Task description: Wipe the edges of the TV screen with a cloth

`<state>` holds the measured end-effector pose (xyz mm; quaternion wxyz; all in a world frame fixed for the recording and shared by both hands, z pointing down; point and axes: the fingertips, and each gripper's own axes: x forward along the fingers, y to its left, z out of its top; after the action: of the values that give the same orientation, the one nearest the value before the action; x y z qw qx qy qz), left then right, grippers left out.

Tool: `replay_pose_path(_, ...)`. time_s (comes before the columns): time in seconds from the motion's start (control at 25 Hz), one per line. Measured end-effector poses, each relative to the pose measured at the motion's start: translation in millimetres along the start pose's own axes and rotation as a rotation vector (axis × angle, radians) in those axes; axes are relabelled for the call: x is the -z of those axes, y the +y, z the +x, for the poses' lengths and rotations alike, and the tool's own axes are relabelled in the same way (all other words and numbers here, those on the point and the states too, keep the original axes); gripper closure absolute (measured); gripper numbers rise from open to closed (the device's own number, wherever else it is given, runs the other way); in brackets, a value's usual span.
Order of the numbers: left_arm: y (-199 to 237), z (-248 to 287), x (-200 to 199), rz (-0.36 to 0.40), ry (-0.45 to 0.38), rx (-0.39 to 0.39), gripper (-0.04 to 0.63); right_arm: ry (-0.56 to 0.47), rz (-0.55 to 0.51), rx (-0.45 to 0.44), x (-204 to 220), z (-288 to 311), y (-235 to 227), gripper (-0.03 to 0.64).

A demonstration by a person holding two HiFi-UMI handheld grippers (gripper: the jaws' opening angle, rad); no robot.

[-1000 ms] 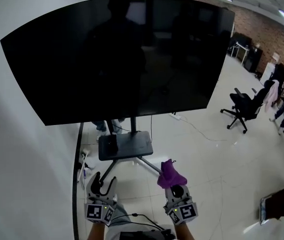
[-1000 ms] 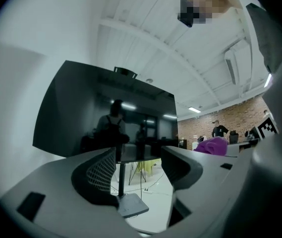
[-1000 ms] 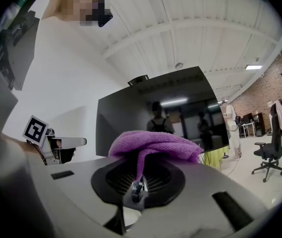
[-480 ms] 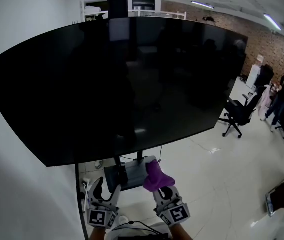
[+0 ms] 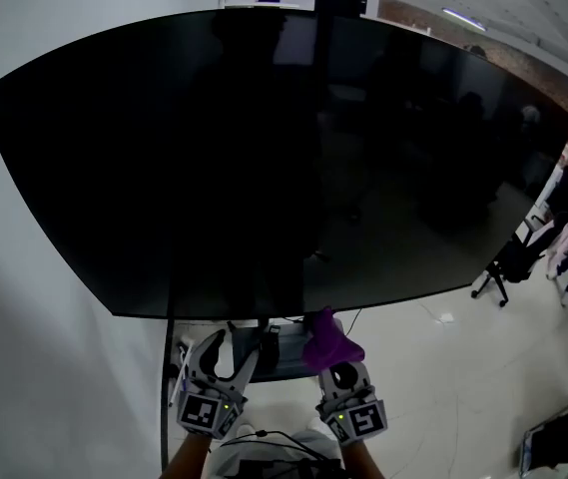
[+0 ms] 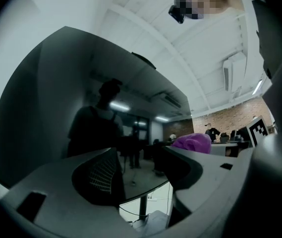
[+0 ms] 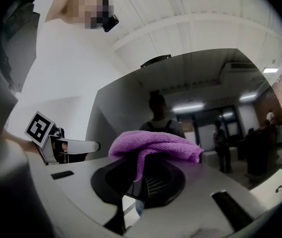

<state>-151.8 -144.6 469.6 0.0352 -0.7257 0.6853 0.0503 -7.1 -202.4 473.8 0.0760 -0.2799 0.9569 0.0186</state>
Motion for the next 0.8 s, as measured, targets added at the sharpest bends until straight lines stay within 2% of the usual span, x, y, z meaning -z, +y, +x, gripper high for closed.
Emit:
replay_pose_path(0.08,0.4,3.7,5.5,0.031,0.003,-0.029,0.330,-0.011,-0.016,-0.033,-2.5,7.1,-5.4,0.577)
replay_pose_path(0.16,-6.7,10.6,-9.1,0.001,-0.015,-0.038,0.330,-0.033,-0.061,-0.062,-17.3,14.0,-9.7,0.577)
replay_pose_path(0.28,-6.0,26.4,-16.3,-0.032,-0.030,-0.054,0.330,-0.082,-0.255,-0.100,-67.0,31.9,-18.7,0.577)
replay_pose_path(0.4,-7.5,39.9,-11.4,-0.076,-0.015,-0.050,0.330,-0.222,-0.406,-0.149,-152.9,51.0,-33.2,0.577)
replay_pose_path(0.48,-14.4,45.9,-12.4,-0.069,-0.012,-0.033,0.330,-0.312,-0.516,-0.144,-220.7,62.3,-44.0,0.577)
replay_pose_path(0.6,-22.3,56.9,-21.5,-0.052,-0.028,-0.017,0.330,-0.455,-0.607,-0.164,-320.7,79.4,-46.2,0.577)
replay_pose_path(0.68,-25.0,64.1,-26.5,-0.042,-0.034,-0.011,0.330,-0.509,-0.712,-0.187,-372.5,94.2,-35.3,0.575)
replay_pose_path(0.8,-28.2,73.1,-33.3,-0.042,-0.047,0.010,0.330,-0.536,-0.929,-0.175,-426.7,122.4,-15.8,0.574)
